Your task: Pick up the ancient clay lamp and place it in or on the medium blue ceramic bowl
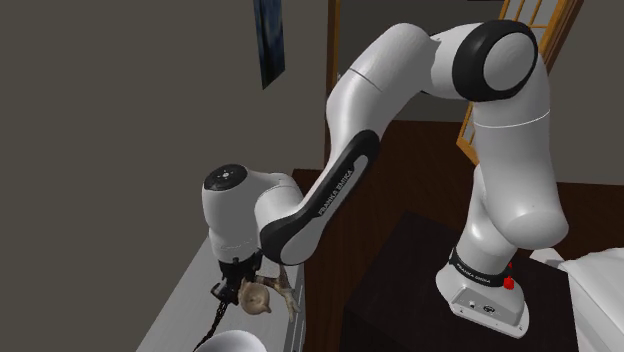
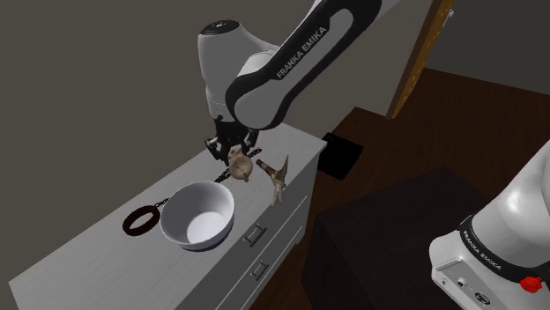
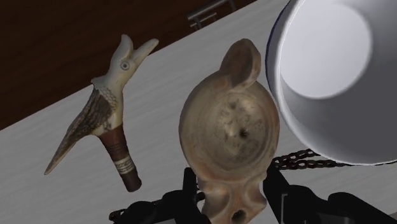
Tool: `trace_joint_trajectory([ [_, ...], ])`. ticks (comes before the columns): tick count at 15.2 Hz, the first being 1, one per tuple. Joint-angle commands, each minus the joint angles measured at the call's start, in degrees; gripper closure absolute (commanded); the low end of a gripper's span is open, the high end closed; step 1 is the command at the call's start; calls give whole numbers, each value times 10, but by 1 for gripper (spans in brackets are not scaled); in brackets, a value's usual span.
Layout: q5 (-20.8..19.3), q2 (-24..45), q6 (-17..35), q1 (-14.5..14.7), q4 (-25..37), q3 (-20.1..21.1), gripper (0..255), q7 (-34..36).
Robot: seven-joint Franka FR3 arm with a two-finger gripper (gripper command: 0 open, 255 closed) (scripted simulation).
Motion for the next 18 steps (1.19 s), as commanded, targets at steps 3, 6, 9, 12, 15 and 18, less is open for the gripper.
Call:
trace_joint_trajectory([
  [3,17,-22,-23,-7,4,9,255,-13],
  [6,18,-24,-35,2,12,14,255,-2],
  [9,5,-6,-48,37,37,19,255,42],
  [12,-8,16,-64,73,69,22,255,83],
  [15,-20,41,-83,109,107,24,255,122],
  [18,-32,62,-81,128,122,20,255,141],
])
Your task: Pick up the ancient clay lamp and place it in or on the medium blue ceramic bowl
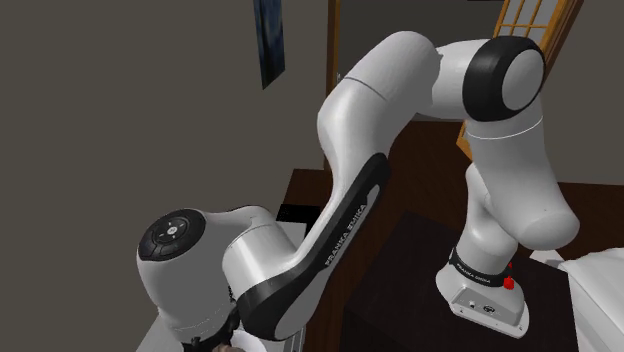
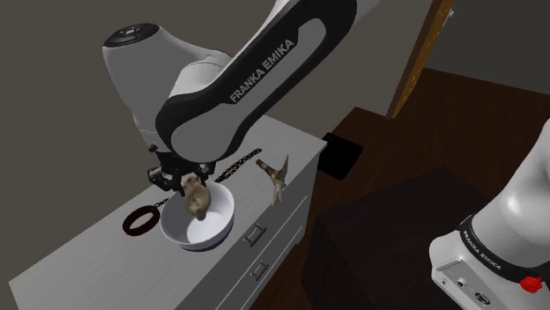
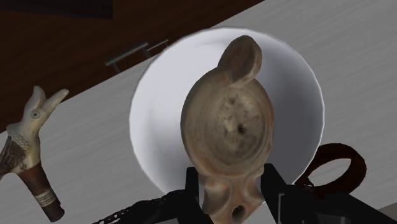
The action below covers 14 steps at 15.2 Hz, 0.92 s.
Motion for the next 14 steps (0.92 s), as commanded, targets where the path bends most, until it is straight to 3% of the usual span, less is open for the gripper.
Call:
trace_joint_trajectory([
  [1,-6,9,7,5,1,-3,255,8],
  [14,-40,62,59,22,-1,-27,255,32],
])
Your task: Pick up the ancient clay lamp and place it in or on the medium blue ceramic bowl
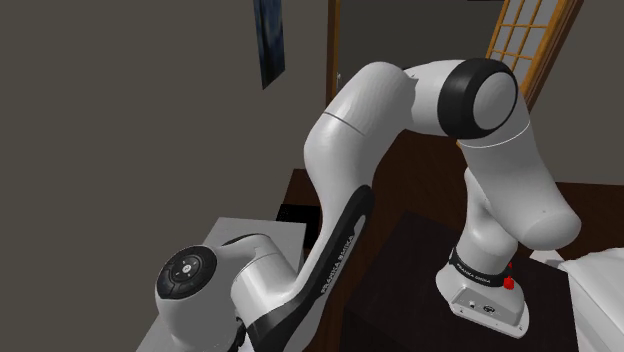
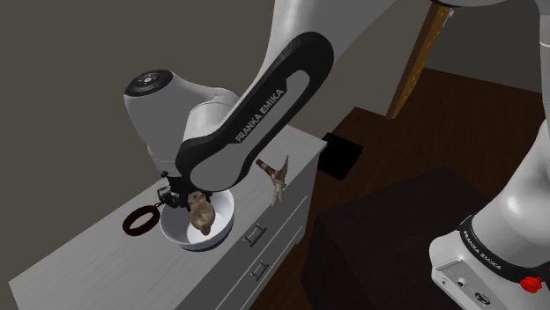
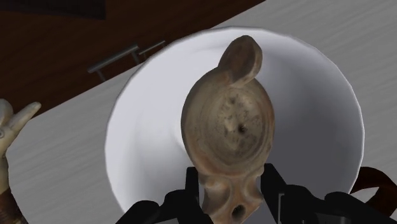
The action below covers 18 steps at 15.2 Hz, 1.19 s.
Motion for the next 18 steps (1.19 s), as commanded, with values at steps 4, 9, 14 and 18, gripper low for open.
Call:
trace_joint_trajectory([
  [4,-1,1,1,0,0,0,255,0],
  [9,-1,1,1,0,0,0,0,0],
  [14,24,-43,-34,-12,-6,19,0,-15],
  [18,31,-54,-44,-15,-7,23,0,-19],
])
